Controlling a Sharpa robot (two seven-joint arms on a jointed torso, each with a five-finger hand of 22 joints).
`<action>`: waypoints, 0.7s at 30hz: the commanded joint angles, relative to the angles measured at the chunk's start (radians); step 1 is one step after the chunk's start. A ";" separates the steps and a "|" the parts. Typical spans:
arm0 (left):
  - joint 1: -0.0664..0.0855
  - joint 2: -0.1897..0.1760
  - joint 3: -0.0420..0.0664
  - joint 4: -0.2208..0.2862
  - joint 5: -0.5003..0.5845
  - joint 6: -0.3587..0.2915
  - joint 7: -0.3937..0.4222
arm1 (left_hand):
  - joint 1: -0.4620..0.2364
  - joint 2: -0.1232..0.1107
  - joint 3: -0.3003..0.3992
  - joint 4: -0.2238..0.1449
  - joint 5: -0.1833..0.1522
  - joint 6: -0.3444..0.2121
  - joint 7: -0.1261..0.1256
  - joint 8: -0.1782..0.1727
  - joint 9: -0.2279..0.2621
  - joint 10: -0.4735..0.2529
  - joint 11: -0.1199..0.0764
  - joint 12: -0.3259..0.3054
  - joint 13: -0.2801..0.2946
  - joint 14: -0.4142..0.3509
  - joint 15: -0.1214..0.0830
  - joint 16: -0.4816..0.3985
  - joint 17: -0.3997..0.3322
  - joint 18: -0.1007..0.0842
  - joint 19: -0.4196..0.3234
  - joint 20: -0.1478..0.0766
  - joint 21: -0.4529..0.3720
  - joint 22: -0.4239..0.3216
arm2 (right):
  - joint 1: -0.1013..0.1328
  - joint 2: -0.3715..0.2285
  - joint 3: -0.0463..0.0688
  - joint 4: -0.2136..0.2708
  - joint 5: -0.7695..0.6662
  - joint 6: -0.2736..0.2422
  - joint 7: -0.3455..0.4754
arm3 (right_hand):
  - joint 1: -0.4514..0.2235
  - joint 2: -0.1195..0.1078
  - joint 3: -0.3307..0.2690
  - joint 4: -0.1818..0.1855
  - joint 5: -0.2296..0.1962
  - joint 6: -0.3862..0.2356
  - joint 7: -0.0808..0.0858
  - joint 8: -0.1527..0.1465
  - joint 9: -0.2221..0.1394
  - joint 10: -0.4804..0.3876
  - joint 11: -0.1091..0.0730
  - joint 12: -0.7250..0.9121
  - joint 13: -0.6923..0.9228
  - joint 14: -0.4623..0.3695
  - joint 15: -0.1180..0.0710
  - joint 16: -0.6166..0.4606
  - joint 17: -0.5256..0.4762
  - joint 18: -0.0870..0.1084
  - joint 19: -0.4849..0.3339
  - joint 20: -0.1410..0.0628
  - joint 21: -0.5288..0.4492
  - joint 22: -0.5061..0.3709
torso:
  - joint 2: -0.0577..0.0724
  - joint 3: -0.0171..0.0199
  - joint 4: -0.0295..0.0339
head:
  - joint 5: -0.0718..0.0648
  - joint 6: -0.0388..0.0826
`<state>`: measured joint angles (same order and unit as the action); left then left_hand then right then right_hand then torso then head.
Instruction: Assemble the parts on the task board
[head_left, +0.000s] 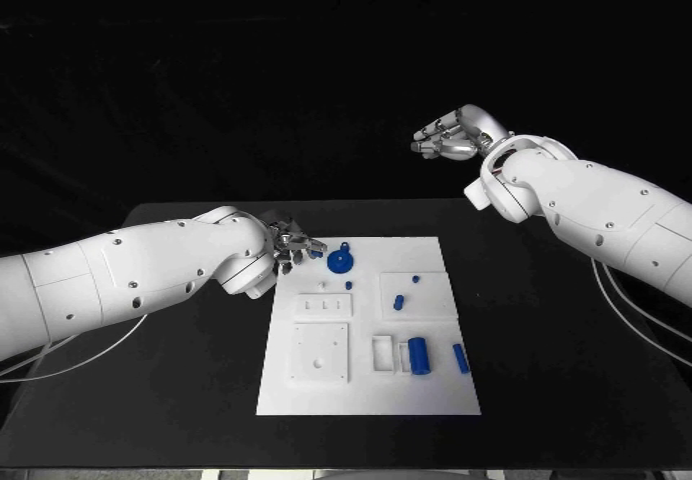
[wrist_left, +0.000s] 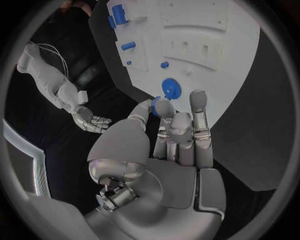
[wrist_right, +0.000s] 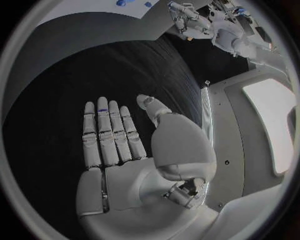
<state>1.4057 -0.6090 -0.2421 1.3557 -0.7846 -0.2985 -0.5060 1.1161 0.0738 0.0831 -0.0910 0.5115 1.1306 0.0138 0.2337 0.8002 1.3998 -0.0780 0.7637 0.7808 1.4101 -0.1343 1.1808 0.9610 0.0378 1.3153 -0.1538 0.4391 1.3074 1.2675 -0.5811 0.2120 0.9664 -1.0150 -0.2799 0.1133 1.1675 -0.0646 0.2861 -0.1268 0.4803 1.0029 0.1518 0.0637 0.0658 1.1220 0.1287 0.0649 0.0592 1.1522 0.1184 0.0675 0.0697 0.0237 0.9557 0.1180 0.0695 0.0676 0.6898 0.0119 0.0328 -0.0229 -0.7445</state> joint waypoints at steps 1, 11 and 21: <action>-0.013 0.011 0.000 -0.005 -0.061 -0.032 -0.029 | 0.043 0.035 0.045 -0.055 0.001 0.045 -0.038 0.007 -0.003 0.033 -0.019 0.002 0.006 0.011 -0.001 0.001 0.006 -0.011 0.008 0.002 0.007 0.017 | 0.005 0.015 0.001 -0.021 0.023 -0.010 0.036 | -0.005 -0.003 -0.008 -0.005 0.006 -0.007 0.004 -0.002 -0.001 -0.008 0.000 -0.003 -0.001 -0.004 0.005 -0.002 -0.001 0.012 -0.010 0.002 -0.002 -0.001 | -0.007 0.0033 0.0023 | 0.001 -0.019; -0.048 0.038 0.000 -0.009 -0.096 -0.029 -0.038 | 0.039 0.034 0.043 -0.062 0.002 0.055 -0.039 0.012 -0.030 0.045 -0.018 -0.005 0.016 0.018 0.000 0.000 0.015 -0.007 0.009 0.005 0.011 0.017 | 0.010 0.055 0.001 -0.073 0.029 0.009 0.033 | -0.002 0.017 -0.077 -0.015 0.034 -0.012 0.008 -0.002 -0.001 -0.046 0.019 -0.005 -0.001 -0.120 0.041 -0.007 -0.010 0.011 -0.170 0.039 -0.010 -0.008 | -0.011 0.0043 0.0048 | -0.003 -0.047; -0.086 0.058 0.000 -0.008 -0.118 -0.021 -0.047 | 0.045 0.036 0.033 -0.076 -0.007 0.070 -0.037 0.016 -0.150 0.059 -0.015 -0.012 0.025 0.024 0.004 -0.002 0.021 -0.003 0.010 0.010 0.016 0.017 | 0.010 0.069 0.001 -0.085 0.032 0.021 0.030 | -0.001 0.024 -0.099 -0.022 0.042 -0.015 0.009 -0.001 0.000 -0.048 0.020 -0.005 -0.001 -0.122 0.043 -0.007 -0.010 0.018 -0.176 0.043 -0.010 -0.008 | -0.010 0.0047 0.0060 | -0.005 -0.053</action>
<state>1.3233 -0.5535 -0.2421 1.3464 -0.8741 -0.3212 -0.5473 1.1174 0.0727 0.0638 -0.1104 0.5077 1.1570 0.0136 0.2431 0.6568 1.4336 -0.0737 0.7557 0.8045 1.4241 -0.1302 1.1803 0.9810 0.0376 1.3225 -0.1465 0.4508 1.3080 1.2769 -0.5137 0.2123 0.8834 -0.9901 -0.2717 0.1358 1.1676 -0.0511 0.1916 -0.1492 0.5161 0.9949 0.1596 0.0637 0.0657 1.0809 0.1483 0.0649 0.0595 1.0351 0.1596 0.0637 0.0608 0.0234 0.7859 0.1593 0.0654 0.0605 0.6781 0.0164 0.0372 -0.0264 -0.7954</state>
